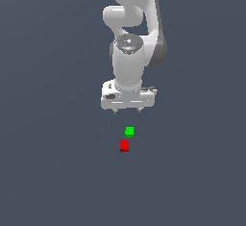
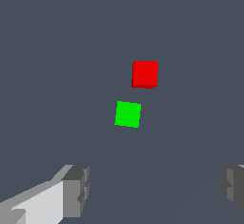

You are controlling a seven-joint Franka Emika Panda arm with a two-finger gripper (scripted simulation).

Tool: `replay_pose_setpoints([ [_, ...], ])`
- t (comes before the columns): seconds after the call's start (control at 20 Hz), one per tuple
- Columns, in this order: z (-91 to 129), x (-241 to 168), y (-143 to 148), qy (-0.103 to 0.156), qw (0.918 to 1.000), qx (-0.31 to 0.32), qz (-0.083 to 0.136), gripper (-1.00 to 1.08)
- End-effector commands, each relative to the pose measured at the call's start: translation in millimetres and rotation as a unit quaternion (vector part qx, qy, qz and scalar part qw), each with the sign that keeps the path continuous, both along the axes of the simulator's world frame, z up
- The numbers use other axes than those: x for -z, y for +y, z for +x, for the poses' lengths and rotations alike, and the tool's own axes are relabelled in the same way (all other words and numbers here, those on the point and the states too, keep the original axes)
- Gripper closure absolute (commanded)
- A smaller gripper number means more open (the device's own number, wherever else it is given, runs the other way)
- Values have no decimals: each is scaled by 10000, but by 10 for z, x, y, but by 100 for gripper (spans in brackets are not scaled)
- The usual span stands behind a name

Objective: Stack the red cube on top of the green cube.

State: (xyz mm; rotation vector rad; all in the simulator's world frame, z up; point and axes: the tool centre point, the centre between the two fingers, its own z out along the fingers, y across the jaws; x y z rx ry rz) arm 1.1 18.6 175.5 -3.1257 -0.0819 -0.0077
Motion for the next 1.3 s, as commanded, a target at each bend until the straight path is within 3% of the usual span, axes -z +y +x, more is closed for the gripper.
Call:
replay_pose_setpoints([
  [0.0, 0, 0, 0, 0, 10000, 0, 0, -92],
  [0.5, 147, 173, -15, 4, 10000, 23, -12, -92],
  [1.25, 754, 859, -94, 19, 9999, 125, -62, -92],
])
